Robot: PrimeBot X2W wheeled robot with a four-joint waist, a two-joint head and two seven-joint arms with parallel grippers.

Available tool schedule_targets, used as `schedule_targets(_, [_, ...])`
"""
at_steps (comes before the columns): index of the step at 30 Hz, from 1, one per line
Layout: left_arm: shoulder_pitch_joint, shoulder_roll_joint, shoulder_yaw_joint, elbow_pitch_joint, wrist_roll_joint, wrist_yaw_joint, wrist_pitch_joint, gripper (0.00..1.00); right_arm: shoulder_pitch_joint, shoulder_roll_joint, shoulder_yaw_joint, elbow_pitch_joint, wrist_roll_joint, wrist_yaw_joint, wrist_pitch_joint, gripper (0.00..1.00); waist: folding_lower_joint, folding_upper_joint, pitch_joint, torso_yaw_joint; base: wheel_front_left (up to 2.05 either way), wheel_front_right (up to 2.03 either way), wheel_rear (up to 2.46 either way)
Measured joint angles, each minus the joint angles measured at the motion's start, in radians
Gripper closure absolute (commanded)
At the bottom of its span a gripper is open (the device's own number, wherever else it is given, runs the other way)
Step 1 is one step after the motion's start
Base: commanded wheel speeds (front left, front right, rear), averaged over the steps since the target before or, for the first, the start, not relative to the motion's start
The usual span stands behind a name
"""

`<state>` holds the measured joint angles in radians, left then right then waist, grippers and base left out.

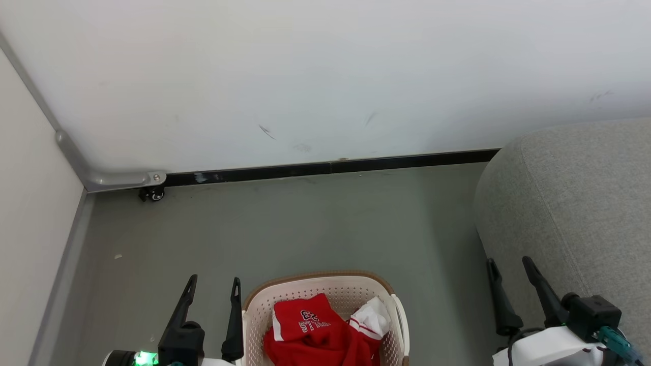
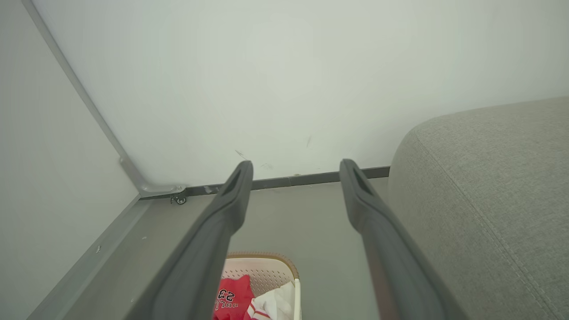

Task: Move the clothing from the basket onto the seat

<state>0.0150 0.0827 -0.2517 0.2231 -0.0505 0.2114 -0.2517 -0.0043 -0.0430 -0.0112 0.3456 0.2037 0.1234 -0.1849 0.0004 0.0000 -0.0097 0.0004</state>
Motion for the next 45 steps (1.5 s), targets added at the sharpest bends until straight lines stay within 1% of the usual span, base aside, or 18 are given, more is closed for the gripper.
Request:
schedule_targets(31, [0.0,-0.001,0.002,0.014,-0.008,0.001,0.0,0.0,0.0,0.0,0.017,0.006,0.007,0.0,0.0,0.0,-0.0001,0.0,-0.007,0.0,0.0,0.0,0.0])
schedule_targets(37, [-0.001,0.007,-0.002,0.019,-0.007,-0.002,0.0,0.0,0.0,0.0,0.016,0.002,0.007,0.0,0.0,0.0,-0.0001,0.0,0.002,-0.003,0.0,0.0,0.0])
schedule_targets(45, [-0.03,0.021,-0.019,0.049,0.004,-0.02,-0.001,0.0,0.002,0.0,0.001,-0.015,-0.003,0.0,0.0,0.0,-0.0002,0.0,0.019,-0.009,0.0,0.0,0.0])
